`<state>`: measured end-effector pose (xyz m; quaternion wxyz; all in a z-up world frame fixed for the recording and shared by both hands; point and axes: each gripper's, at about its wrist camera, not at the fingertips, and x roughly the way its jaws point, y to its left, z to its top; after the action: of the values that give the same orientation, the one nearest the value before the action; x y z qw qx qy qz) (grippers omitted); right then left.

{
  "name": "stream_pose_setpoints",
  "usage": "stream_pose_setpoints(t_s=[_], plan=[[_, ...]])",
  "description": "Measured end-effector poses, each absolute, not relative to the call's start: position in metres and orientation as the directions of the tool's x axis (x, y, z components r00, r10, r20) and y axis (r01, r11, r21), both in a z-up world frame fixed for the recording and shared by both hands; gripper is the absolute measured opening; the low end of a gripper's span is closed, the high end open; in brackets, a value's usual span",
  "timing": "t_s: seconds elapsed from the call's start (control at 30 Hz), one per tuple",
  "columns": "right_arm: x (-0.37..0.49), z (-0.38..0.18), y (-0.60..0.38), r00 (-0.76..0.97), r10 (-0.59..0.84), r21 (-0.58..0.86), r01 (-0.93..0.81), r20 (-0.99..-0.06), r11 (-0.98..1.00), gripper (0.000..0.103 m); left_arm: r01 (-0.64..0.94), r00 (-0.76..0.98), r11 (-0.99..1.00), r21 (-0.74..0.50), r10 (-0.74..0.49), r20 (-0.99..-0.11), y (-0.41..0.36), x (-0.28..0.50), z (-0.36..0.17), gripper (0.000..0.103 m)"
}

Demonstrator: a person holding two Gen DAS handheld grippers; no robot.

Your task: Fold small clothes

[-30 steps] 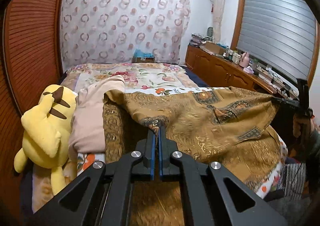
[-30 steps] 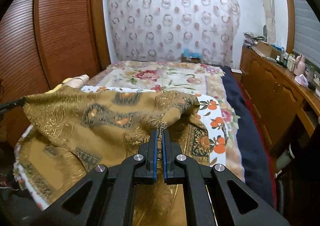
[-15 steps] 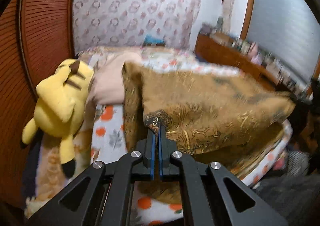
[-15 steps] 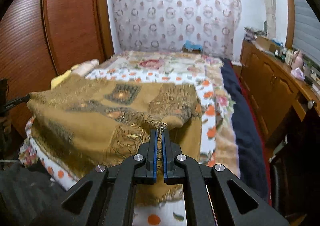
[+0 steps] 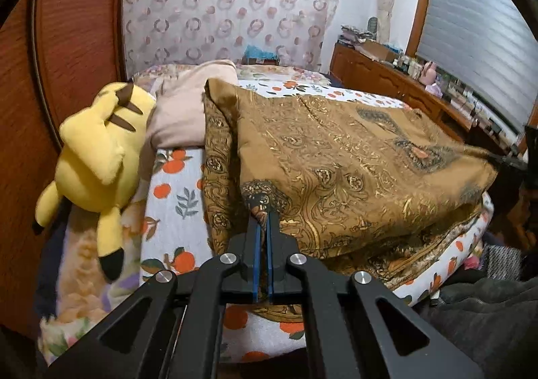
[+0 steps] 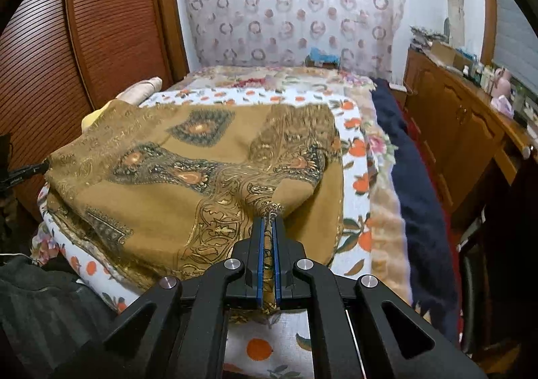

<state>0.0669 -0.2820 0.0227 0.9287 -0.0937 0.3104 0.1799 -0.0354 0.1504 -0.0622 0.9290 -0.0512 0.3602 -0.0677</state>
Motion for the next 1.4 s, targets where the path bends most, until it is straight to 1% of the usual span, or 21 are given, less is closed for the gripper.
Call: stream_pose_setpoints(t_s=[0.07, 0.13, 0.23, 0.27, 0.3, 0.33, 0.37, 0.4, 0.43, 0.47, 0.5, 0.53, 0.57, 0.63, 0.7, 0.9, 1.1, 1.4], plan=[[0.060, 0.017, -0.282, 0.744, 0.266, -0.084, -0.396, -0.613, 0.914, 0.004, 0.089, 0.727, 0.988, -0.123, -0.149, -0.670, 0.148, -0.035, -0.063, 0.004], [0.061, 0.014, -0.282, 0.739, 0.264, -0.074, -0.390, -0.620, 0.918, 0.004, 0.084, 0.723, 0.990, -0.113, -0.139, -0.676, 0.147, -0.035, -0.065, 0.004], [0.064, 0.005, -0.280, 0.732, 0.246, -0.079, -0.378, -0.635, 0.922, 0.004, 0.074, 0.707, 0.990, -0.124, -0.140, -0.693, 0.150, -0.030, -0.072, 0.005], [0.067, 0.003, -0.279, 0.726, 0.244, -0.078, -0.379, -0.643, 0.922, 0.004, 0.067, 0.701, 0.990, -0.127, -0.138, -0.700, 0.151, -0.028, -0.075, 0.010], [0.068, 0.002, -0.278, 0.724, 0.239, -0.080, -0.377, -0.647, 0.923, 0.004, 0.058, 0.697, 0.990, -0.126, -0.131, -0.705, 0.153, -0.027, -0.077, 0.017], [0.070, 0.003, -0.279, 0.723, 0.237, -0.081, -0.375, -0.649, 0.923, 0.007, 0.052, 0.699, 0.991, -0.123, -0.124, -0.705, 0.153, -0.027, -0.077, 0.022], [0.071, 0.003, -0.278, 0.726, 0.228, -0.086, -0.367, -0.648, 0.926, 0.012, 0.044, 0.703, 0.991, -0.123, -0.118, -0.702, 0.155, -0.027, -0.078, 0.034], [0.073, 0.005, -0.278, 0.731, 0.220, -0.090, -0.360, -0.646, 0.929, 0.015, 0.040, 0.708, 0.991, -0.129, -0.120, -0.696, 0.155, -0.028, -0.077, 0.046], [0.074, 0.008, -0.277, 0.737, 0.218, -0.093, -0.355, -0.640, 0.930, 0.016, 0.039, 0.711, 0.990, -0.136, -0.123, -0.692, 0.156, -0.028, -0.078, 0.050], [0.074, 0.010, -0.276, 0.744, 0.216, -0.095, -0.351, -0.632, 0.932, 0.020, 0.036, 0.713, 0.989, -0.145, -0.127, -0.689, 0.158, -0.028, -0.078, 0.061], [0.074, 0.012, -0.275, 0.752, 0.213, -0.096, -0.345, -0.624, 0.934, 0.028, 0.034, 0.715, 0.987, -0.155, -0.132, -0.686, 0.159, -0.027, -0.078, 0.073], [0.074, 0.013, -0.273, 0.756, 0.217, -0.094, -0.344, -0.618, 0.934, 0.030, 0.033, 0.716, 0.986, -0.162, -0.136, -0.685, 0.159, -0.026, -0.079, 0.078], [0.074, 0.014, -0.271, 0.758, 0.228, -0.087, -0.350, -0.611, 0.933, 0.032, 0.032, 0.717, 0.986, -0.166, -0.138, -0.683, 0.158, -0.025, -0.080, 0.080], [0.073, 0.015, -0.264, 0.759, 0.254, -0.079, -0.371, -0.599, 0.925, 0.035, 0.027, 0.713, 0.986, -0.166, -0.136, -0.688, 0.157, -0.023, -0.082, 0.080], [0.073, 0.016, -0.255, 0.761, 0.266, -0.083, -0.386, -0.592, 0.919, 0.041, 0.020, 0.709, 0.987, -0.160, -0.127, -0.694, 0.156, -0.020, -0.084, 0.080], [0.080, 0.008, -0.228, 0.745, 0.305, -0.071, -0.425, -0.594, 0.902, 0.053, 0.005, 0.700, 0.989, -0.149, -0.110, -0.705, 0.155, -0.017, -0.089, 0.080], [0.094, -0.011, -0.197, 0.714, 0.338, -0.062, -0.470, -0.613, 0.880, 0.053, -0.013, 0.688, 0.989, -0.150, -0.100, -0.719, 0.155, -0.013, -0.097, 0.080], [0.114, -0.044, -0.153, 0.648, 0.353, -0.061, -0.526, -0.675, 0.848, 0.053, -0.021, 0.678, 0.987, -0.156, -0.100, -0.728, 0.159, -0.013, -0.105, 0.080]])
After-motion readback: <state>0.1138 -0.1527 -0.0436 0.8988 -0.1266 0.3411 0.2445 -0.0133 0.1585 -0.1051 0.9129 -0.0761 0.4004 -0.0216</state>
